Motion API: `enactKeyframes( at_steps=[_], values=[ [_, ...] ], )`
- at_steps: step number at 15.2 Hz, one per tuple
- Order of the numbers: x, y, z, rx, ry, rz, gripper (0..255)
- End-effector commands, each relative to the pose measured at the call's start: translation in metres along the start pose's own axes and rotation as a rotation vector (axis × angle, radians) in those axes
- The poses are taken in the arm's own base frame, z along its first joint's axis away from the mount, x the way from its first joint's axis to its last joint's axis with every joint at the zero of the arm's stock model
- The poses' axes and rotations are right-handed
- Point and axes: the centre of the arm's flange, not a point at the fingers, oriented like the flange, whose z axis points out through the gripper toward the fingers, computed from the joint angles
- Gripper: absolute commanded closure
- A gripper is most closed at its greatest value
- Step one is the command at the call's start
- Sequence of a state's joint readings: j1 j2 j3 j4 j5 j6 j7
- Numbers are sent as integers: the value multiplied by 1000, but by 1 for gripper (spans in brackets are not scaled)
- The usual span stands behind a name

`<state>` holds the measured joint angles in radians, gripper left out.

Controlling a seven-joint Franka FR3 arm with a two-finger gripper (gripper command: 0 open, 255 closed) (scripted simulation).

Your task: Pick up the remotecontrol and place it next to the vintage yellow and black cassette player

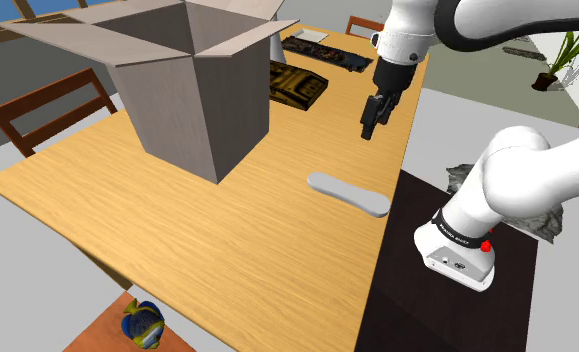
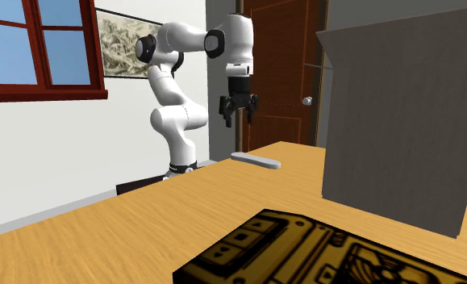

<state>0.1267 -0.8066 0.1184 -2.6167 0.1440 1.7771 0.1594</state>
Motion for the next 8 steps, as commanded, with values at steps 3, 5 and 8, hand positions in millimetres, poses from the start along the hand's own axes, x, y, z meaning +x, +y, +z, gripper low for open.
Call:
enactKeyframes(
  at_steps=[3, 5, 8],
  values=[
    [-5, -37, 42, -29, 13, -74, 0],
    [-8, -55, 63, -43, 19, -110, 0],
    [-15, -81, 95, -64, 27, -165, 0]
  ],
)
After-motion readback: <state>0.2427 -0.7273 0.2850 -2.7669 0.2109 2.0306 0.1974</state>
